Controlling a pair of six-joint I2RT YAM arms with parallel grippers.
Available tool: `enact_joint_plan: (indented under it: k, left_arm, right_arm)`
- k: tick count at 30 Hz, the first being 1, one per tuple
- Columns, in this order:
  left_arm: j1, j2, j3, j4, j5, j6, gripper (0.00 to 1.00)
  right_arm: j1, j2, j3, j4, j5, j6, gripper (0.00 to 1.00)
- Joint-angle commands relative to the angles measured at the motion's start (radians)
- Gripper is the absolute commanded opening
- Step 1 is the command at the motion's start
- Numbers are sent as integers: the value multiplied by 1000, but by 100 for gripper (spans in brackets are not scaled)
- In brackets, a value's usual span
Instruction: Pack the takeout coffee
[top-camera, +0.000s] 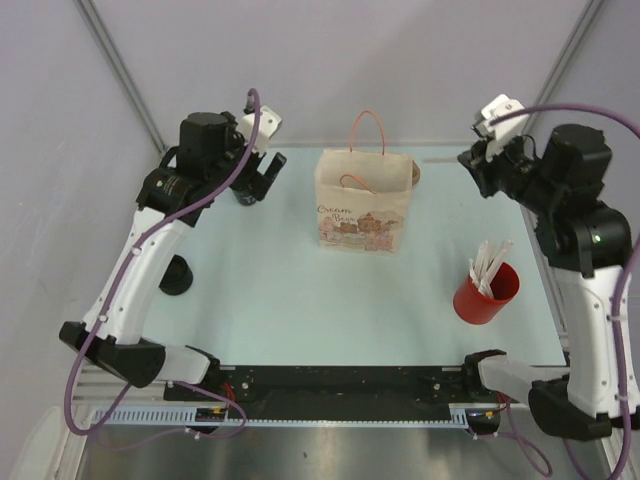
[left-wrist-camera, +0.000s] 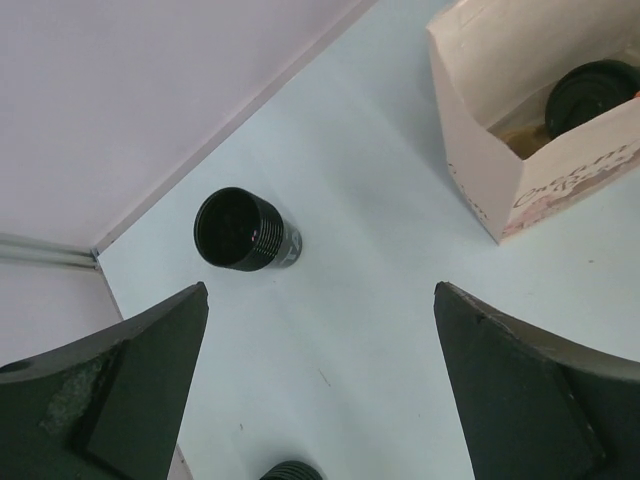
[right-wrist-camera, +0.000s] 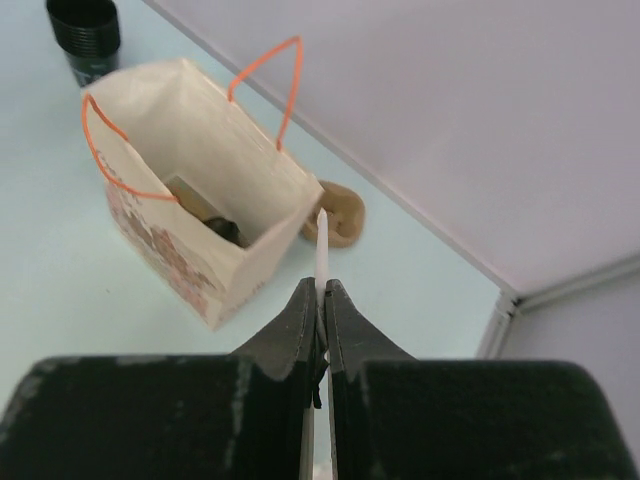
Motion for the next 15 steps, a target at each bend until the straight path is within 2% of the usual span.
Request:
enact_joint_plan:
  k: [1,2,4,7,10,15]
  left_arm:
    - [64,-100,-103,112,46,-32,100]
    - [75,-121,-122,120,54,-35,99]
    - [101,-138,-162,127,71,-33,99]
    - [129,-172,-206,140,76,-32,99]
    - [152,-203,-238,155,71,-30,99]
    - [175,-253,-281,178,54,-23,100]
  right_arm:
    - [170,94,65,146,56,58,0]
    - [211,118,72,156,137,50,0]
    - [315,181,89,173,200,35,0]
    - [395,285,155,170,274,36,0]
    - [446,374,213,167,376,29,0]
    - [499,511,330,105,460,-16,0]
